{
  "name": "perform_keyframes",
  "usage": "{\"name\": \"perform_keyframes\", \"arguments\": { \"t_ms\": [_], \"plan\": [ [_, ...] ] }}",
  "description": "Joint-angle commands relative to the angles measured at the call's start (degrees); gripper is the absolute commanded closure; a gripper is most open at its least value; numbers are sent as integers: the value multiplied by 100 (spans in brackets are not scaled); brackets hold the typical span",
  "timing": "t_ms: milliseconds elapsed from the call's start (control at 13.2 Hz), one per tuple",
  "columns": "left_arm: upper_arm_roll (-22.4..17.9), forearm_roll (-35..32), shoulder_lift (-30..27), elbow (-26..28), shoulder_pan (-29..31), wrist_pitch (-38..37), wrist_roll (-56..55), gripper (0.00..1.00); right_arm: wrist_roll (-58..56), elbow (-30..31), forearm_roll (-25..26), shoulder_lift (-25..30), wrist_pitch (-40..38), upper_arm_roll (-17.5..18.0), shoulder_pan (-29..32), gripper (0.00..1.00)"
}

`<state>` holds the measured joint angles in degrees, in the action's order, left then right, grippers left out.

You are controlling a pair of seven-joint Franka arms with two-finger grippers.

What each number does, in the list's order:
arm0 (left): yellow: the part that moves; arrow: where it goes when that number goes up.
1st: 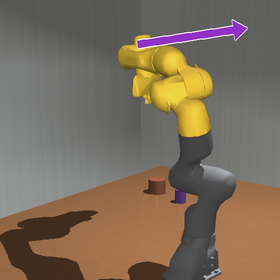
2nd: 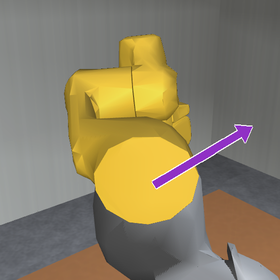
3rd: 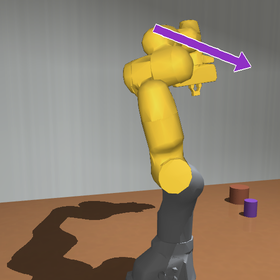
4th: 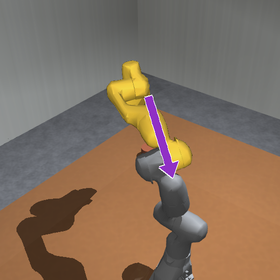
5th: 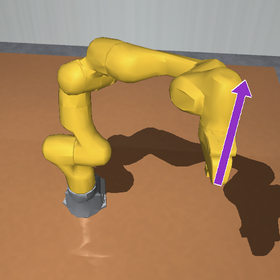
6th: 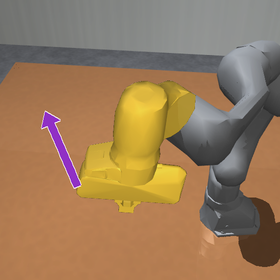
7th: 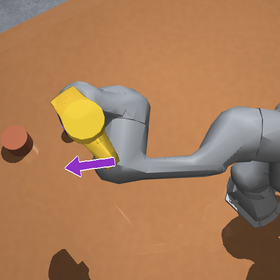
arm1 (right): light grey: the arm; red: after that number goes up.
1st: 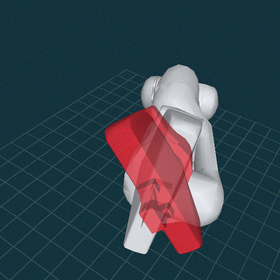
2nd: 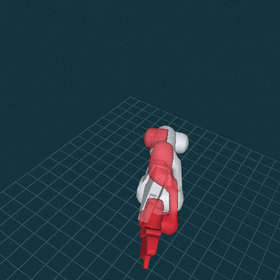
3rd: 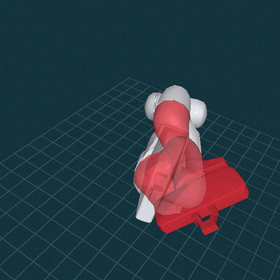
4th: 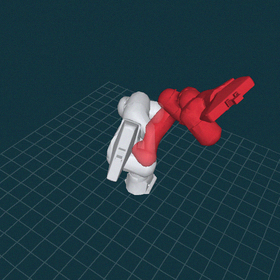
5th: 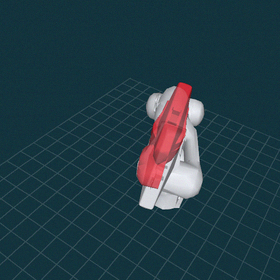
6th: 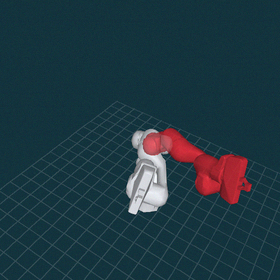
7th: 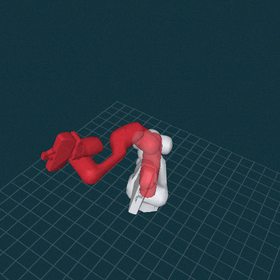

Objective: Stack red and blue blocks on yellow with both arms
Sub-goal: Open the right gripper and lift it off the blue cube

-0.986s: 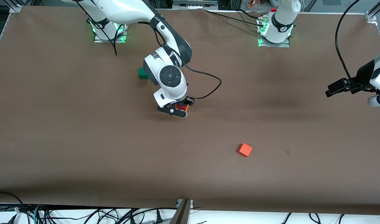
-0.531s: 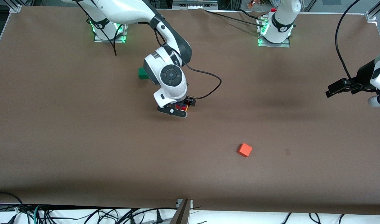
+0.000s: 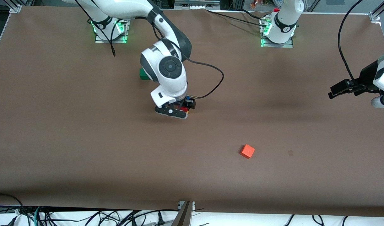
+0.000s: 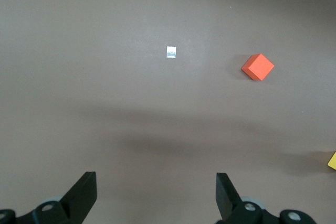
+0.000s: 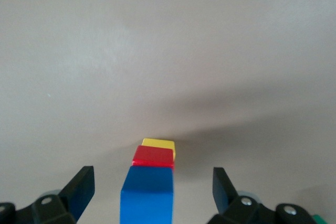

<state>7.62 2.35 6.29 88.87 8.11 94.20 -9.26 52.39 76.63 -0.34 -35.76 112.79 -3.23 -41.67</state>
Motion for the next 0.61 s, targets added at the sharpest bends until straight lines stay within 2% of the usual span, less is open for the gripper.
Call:
{"name": "perform_keyframes", "arguments": {
  "t_ms": [0, 152, 303, 531],
  "plan": [
    [11, 99, 100, -195, 32, -33, 91, 0, 51, 89, 174, 516, -615, -422, -34, 1],
    [2, 90, 100, -204, 24, -33, 65, 0, -88, 89, 359, 964, -802, -791, -34, 1],
    [-7, 73, 100, -204, 6, -33, 100, 0, -500, 89, 255, 1255, -829, -1204, -8, 1],
    [20, -216, 100, -265, -29, -33, 100, 0, -791, 80, 228, 1379, -899, -1444, 1, 1]
  ]
}}
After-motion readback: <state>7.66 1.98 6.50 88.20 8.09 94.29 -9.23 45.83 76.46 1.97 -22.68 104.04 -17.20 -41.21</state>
